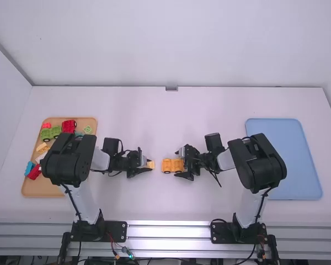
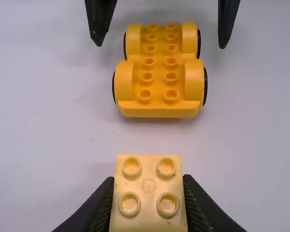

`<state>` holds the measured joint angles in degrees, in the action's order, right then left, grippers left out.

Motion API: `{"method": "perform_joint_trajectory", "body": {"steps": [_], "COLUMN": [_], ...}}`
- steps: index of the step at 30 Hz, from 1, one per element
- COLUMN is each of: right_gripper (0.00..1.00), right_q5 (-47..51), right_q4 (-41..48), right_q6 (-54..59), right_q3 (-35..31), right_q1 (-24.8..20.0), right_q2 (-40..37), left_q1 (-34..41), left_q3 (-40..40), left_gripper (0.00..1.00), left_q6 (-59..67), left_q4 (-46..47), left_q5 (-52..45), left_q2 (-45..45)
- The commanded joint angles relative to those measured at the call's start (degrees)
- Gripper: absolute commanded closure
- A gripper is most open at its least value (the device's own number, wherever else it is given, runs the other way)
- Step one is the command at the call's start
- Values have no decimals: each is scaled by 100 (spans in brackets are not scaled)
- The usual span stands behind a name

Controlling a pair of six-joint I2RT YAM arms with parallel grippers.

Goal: Assemble lego blocks to make yellow taxi

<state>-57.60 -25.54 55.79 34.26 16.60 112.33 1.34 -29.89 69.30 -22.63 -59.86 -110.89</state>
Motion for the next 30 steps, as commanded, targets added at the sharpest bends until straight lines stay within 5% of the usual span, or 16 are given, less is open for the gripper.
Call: {"method": "perform_joint_trajectory", "body": {"steps": [1,10,19,23,30], "right_gripper": [2,1,1,14,51], "right_q5": [90,92,-221,-240,-136], "right_q4": [11,-254,-1189,-1158,-1147], "right_q6": [-20,-46,-446,-396,-396], "right_q3": [-22,-22,-28,-26,-28], "right_q1": [-15,142,136,136,138], "right_q2": [50,201,813,822,822], "left_q1": [24,483,791,846,1167], "left_q3": [160,518,94,-94,-520], "left_gripper": [69,69,73,73,79], "left_q6": [-496,-1250,-1248,-1246,-933], "left_q4": [-168,-885,-280,-98,446], "left_q5": [-116,-55,-162,-164,-162], "left_q2": [232,981,1010,1010,809]}}
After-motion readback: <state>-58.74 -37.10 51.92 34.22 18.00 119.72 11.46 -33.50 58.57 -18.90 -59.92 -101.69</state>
